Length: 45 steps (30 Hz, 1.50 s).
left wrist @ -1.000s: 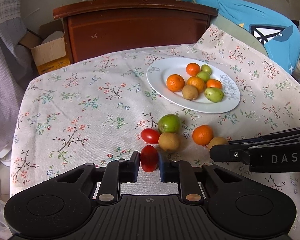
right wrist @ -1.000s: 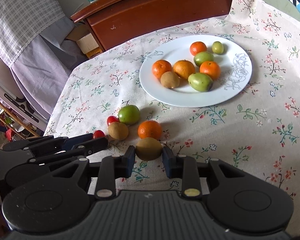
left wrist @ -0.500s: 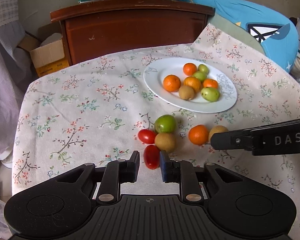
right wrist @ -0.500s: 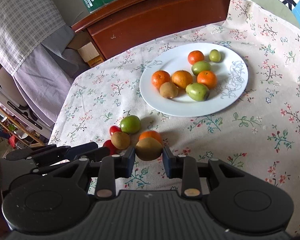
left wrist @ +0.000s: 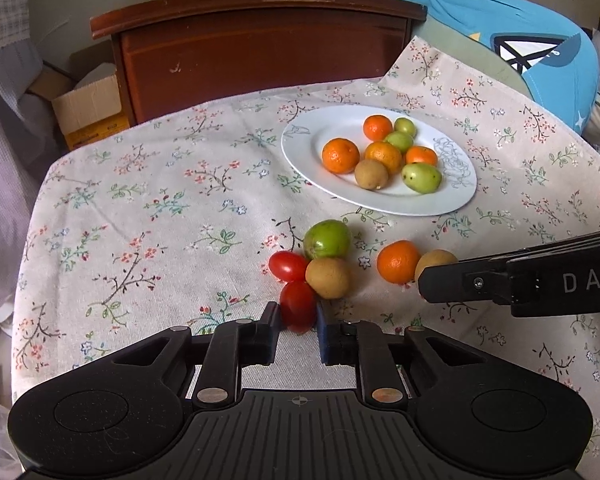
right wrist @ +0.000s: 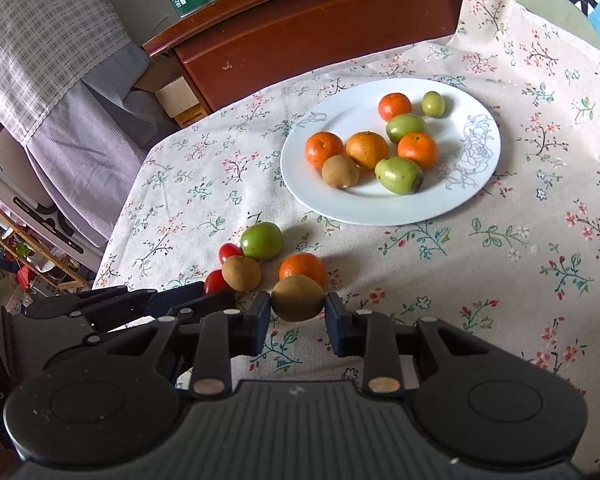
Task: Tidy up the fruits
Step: 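Carry the tomato and kiwi in both tools over the white plate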
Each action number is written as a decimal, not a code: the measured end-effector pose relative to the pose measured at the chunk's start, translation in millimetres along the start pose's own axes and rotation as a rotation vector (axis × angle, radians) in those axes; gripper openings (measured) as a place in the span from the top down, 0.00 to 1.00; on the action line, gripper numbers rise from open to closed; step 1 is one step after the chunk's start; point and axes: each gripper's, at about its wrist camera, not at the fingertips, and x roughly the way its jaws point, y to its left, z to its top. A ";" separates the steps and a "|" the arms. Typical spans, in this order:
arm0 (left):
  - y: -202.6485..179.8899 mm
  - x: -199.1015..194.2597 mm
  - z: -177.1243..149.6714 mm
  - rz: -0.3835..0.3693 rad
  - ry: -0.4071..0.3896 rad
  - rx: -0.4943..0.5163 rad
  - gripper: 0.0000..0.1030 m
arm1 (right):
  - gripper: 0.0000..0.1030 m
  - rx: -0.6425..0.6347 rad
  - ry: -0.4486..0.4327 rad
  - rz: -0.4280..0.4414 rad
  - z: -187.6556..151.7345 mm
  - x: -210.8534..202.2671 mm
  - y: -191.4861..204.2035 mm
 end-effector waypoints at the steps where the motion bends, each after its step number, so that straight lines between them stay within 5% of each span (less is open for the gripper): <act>1: -1.5 -2.3 1.0 0.008 -0.012 0.007 0.83 | 0.71 0.000 -0.001 0.001 0.3 -0.2 0.1; 13: -5.0 -40.1 38.3 -0.027 -0.140 -0.011 0.84 | 0.71 0.001 -0.079 0.037 24.1 -27.4 -1.7; 20: -4.5 -53.3 75.5 -0.051 -0.209 0.031 0.83 | 0.71 -0.117 -0.154 0.055 56.9 -57.1 -0.7; 25: -1.9 -39.5 99.6 -0.090 -0.192 0.047 0.83 | 0.71 -0.169 -0.174 0.018 81.4 -61.3 -13.7; 45: -18.2 64.7 144.4 -0.165 -0.068 0.086 0.83 | 0.71 0.084 -0.082 -0.095 112.2 2.5 -81.3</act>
